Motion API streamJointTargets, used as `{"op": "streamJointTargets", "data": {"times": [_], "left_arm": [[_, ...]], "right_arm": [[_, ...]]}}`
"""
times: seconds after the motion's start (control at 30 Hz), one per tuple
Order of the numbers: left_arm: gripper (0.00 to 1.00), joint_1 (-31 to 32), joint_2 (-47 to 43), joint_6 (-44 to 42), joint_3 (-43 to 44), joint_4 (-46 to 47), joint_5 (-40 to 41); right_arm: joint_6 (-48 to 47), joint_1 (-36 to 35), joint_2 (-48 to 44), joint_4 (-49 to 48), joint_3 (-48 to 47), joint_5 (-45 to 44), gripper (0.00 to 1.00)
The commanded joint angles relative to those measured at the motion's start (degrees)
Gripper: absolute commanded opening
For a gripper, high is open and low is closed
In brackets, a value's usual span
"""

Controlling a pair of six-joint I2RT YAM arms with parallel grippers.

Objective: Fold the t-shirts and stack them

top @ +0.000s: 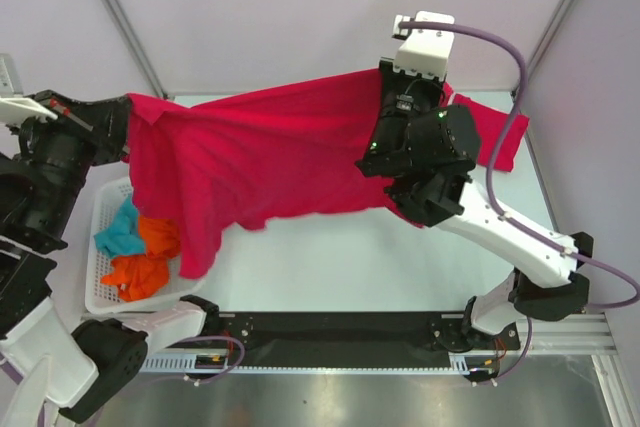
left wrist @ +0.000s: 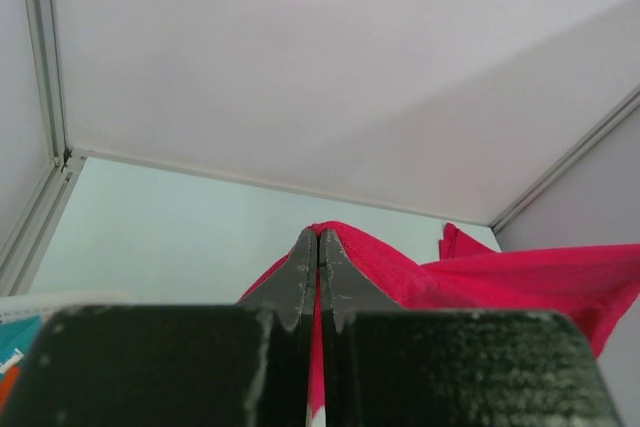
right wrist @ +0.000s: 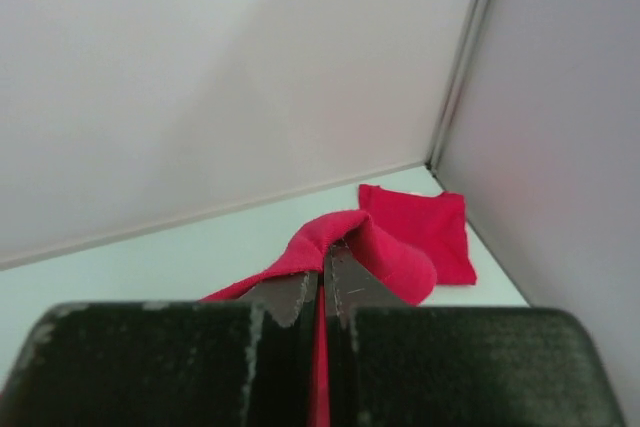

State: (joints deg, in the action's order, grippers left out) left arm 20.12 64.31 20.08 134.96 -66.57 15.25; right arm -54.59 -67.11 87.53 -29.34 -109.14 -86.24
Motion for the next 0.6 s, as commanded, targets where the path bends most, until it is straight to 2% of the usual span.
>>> {"op": "streamJointTargets", "data": {"times": [0.0, 0.03, 0.07, 0.13, 0.17, 0.27, 0.33, 0.47, 0.57], "left_arm": [[0.0, 0.3, 1.8, 0.7, -1.1, 0.5, -0.2], [0.0, 0.3, 2.1, 0.6, -1.0, 0.6, -0.4], [0.0, 0.3, 2.6, 0.4, -1.0, 0.6, -0.4], [0.0, 0.3, 4.1, 0.0, -1.2, 1.1, -0.2], [0.0, 0.3, 4.8, -0.3, -1.4, 1.3, 0.0], [0.0, 0.1, 9.0, -1.4, -0.8, 1.6, 0.5], [0.0, -0.1, 13.2, -1.8, -0.8, 2.4, 0.7], [0.0, -3.2, 17.7, -1.7, -8.9, 8.3, -2.0], [0.0, -5.3, 21.7, -1.6, -10.4, 11.7, -4.2]], "right_arm": [[19.0, 0.2, -2.4, 20.1, -3.3, -11.3, 0.0], [13.6, 0.7, -2.6, 16.5, -2.2, -11.0, 0.0], [9.5, 1.4, -2.6, 7.1, -0.7, -10.4, 0.0], [1.5, 4.0, -2.2, -4.0, 3.5, -9.1, 0.0], [-6.1, 5.1, -1.1, -12.4, 4.3, -8.7, 0.0], [-14.9, 10.7, 2.7, -21.7, 6.5, -8.6, 0.0], [-17.7, 14.8, 4.5, -25.1, 8.6, -8.4, 0.0], [-18.2, 21.8, 9.4, -28.7, 13.6, -7.6, 0.0], [-19.3, 25.7, 12.0, -32.3, 16.5, -6.9, 0.0]]}}
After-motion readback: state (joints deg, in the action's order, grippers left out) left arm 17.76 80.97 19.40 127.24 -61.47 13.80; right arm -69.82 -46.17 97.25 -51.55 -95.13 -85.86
